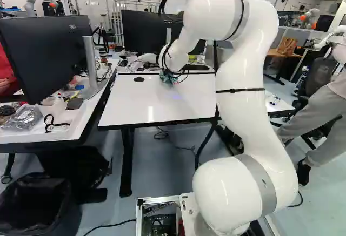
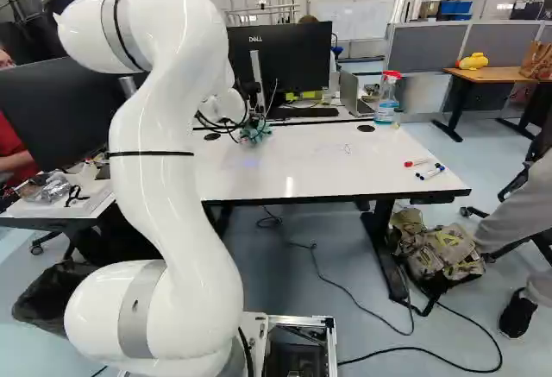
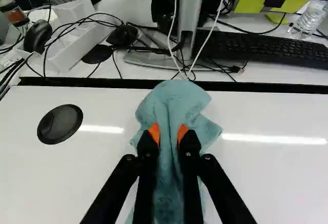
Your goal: Clean the table with the green towel
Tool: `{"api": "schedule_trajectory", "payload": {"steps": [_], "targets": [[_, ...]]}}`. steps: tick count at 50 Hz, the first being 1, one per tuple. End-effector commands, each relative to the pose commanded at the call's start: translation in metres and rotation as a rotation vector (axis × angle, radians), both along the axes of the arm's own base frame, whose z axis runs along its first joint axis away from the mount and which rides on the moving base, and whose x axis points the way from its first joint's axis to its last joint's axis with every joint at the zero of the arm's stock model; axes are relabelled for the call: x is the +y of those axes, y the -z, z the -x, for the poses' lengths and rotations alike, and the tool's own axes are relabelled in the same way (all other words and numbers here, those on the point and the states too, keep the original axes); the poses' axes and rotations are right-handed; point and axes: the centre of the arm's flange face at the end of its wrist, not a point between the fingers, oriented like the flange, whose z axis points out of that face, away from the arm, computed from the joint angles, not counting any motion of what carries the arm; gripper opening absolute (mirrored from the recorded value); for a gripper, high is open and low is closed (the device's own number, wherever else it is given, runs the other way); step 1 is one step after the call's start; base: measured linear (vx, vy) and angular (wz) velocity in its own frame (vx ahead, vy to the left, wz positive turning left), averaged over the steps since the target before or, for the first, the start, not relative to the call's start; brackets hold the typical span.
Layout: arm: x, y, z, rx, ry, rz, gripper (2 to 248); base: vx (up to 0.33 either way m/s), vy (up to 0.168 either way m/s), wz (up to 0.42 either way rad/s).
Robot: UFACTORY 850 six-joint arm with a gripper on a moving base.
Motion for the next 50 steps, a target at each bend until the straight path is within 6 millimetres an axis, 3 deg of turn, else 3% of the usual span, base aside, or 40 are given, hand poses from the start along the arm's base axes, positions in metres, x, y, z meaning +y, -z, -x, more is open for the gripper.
{"api": "schedule_trajectory", "payload": {"steps": [9,50], "targets": [[0.0,0.011,-0.002,0.015,0.0,0.002,55,0.0,0.0,0.0],[-0.001,0.016,0.005,0.086,0.0,0.009,55,0.0,0.0,0.0]]}}
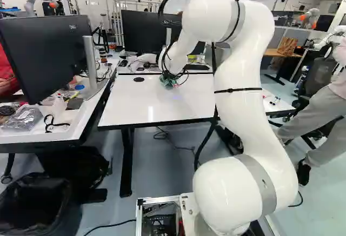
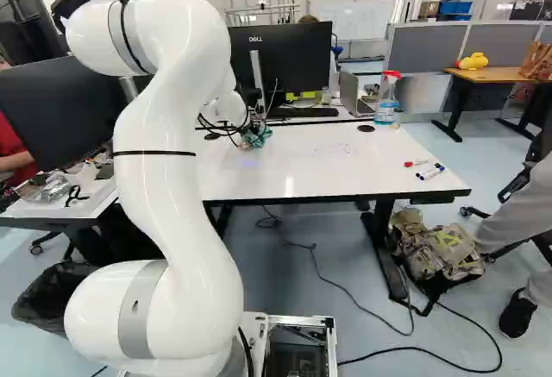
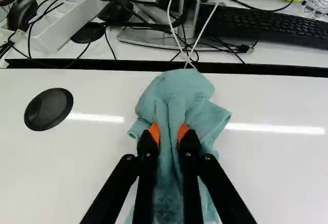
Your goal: Clean the table with the green towel
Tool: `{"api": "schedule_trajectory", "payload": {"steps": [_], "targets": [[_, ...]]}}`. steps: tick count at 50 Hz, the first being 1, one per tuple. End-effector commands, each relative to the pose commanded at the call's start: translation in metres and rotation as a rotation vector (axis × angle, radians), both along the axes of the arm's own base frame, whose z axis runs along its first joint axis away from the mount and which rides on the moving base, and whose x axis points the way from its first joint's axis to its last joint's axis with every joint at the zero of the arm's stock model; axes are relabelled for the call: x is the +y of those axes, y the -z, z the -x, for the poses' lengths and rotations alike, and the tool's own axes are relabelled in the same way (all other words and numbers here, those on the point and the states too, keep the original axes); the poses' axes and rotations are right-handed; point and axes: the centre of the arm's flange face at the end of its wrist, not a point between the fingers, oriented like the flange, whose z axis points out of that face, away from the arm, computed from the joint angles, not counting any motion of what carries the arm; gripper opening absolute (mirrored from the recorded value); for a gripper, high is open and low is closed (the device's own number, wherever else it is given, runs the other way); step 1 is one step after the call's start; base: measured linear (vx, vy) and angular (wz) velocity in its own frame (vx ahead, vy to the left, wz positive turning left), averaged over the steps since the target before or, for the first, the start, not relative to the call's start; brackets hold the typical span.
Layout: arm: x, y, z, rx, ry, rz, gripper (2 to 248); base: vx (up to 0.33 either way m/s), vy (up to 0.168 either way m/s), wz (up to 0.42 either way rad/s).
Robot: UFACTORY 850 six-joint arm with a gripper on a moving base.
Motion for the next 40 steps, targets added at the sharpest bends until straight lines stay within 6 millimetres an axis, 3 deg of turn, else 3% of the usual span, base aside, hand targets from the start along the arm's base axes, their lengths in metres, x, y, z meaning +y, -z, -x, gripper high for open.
{"api": "schedule_trajectory", "payload": {"steps": [22,40], "targets": [[-0.011,-0.004,0.034,0.028,0.011,0.003,55,0.0,0.0,0.0],[-0.039,-0.003,0.023,0.021,0.057,0.002,55,0.0,0.0,0.0]]}}
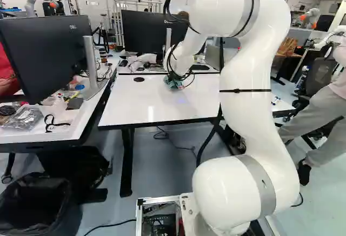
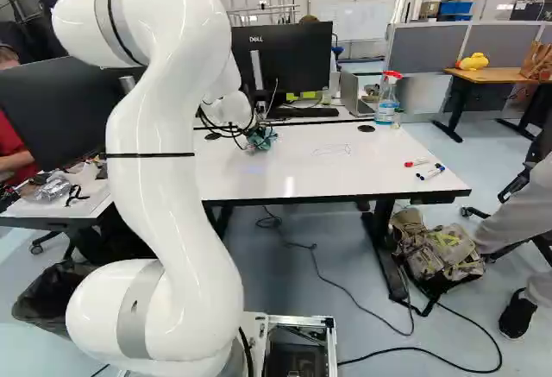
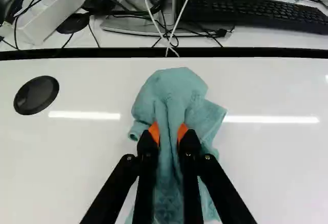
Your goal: Clean the table with the green towel
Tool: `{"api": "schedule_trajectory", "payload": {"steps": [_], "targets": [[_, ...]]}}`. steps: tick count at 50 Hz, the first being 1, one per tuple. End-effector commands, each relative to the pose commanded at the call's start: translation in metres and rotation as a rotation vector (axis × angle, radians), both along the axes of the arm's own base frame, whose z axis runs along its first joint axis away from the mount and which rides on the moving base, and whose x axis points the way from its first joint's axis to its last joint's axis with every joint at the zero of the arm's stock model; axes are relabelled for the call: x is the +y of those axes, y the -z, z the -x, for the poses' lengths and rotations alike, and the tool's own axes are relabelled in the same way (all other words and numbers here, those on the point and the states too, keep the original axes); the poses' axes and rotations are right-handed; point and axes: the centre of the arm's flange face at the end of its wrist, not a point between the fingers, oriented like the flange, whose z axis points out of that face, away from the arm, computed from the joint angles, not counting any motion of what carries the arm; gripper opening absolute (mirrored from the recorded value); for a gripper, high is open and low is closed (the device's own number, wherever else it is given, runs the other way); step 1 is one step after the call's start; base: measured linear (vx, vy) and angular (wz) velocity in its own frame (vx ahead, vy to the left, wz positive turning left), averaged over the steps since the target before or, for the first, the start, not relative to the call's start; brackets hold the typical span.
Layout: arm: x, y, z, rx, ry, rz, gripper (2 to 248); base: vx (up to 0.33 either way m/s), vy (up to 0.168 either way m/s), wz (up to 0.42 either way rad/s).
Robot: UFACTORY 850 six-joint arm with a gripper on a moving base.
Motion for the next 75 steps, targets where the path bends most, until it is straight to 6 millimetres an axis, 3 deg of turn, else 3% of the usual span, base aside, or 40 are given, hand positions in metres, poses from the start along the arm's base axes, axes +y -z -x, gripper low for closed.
{"api": "schedule_trajectory", "payload": {"steps": [14,29,41,54,75], "targets": [[-0.002,0.003,-0.023,-0.019,0.005,-0.001,55,0.0,0.0,0.0],[0.013,0.005,-0.042,-0.036,-0.017,-0.002,55,0.0,0.0,0.0],[0.027,0.004,-0.03,-0.027,-0.039,-0.002,55,0.0,0.0,0.0],[0.03,0.001,-0.007,-0.008,-0.045,-0.001,55,0.0,0.0,0.0],[0.001,-0.001,0.011,0.009,-0.003,0.0,55,0.0,0.0,0.0]]}}
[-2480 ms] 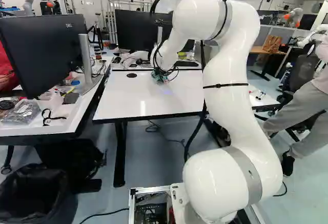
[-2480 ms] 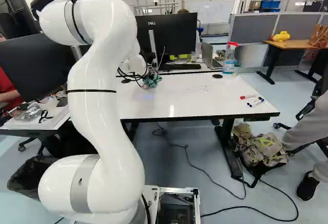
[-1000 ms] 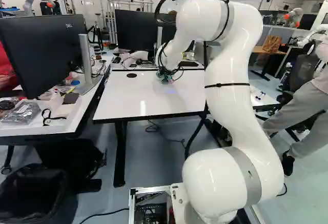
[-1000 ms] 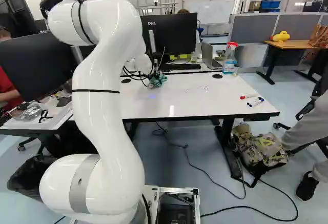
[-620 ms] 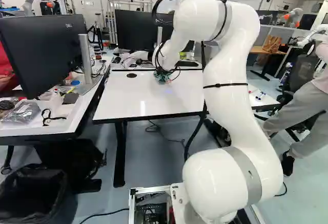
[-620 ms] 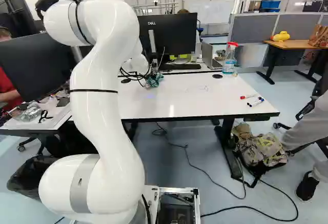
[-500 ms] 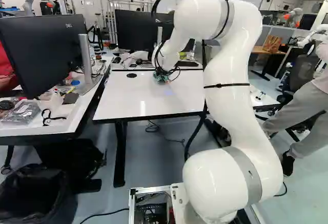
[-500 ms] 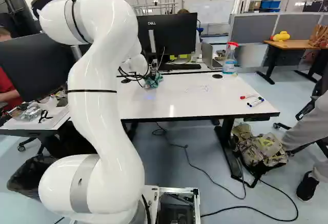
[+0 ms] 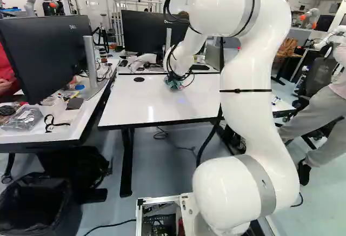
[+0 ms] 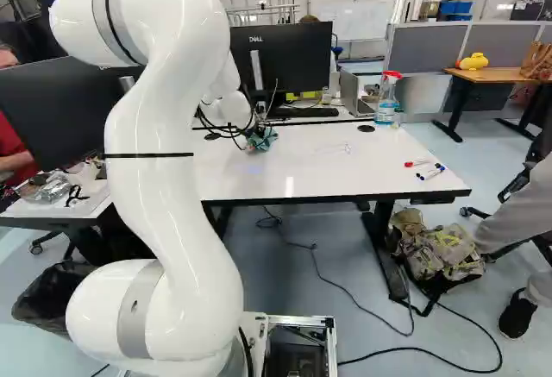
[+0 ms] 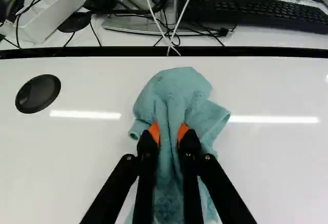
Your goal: Clean the table with the green towel
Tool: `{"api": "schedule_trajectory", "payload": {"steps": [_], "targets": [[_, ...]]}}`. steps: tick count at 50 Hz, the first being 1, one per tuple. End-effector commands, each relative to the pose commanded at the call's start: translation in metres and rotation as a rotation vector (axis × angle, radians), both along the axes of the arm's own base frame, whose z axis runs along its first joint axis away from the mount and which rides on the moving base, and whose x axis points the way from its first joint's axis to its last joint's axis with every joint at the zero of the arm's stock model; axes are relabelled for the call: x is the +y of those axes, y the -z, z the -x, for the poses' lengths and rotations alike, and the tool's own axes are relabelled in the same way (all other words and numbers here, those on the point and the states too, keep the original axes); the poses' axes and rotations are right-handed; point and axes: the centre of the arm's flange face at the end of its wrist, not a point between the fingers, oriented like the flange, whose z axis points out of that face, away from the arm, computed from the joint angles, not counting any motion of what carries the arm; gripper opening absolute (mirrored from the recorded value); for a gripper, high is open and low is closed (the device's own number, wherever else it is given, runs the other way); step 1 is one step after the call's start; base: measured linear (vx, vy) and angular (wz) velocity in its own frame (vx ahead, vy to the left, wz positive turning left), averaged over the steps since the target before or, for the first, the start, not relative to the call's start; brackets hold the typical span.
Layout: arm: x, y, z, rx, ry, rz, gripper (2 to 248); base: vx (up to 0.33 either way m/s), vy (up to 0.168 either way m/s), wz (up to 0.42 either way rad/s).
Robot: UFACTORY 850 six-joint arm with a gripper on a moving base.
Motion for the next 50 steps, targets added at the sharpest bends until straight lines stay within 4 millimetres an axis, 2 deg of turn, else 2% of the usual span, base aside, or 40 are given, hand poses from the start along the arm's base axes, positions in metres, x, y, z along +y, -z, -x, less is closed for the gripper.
{"api": "schedule_trajectory", "payload": {"steps": [4,22,50], "targets": [[-0.005,0.0,0.001,0.001,0.008,0.0,55,0.0,0.0,0.0],[-0.006,-0.006,0.005,-0.006,0.01,0.0,55,0.0,0.0,0.0],[-0.032,-0.044,0.057,-0.03,0.051,-0.001,55,0.0,0.0,0.0]]}}
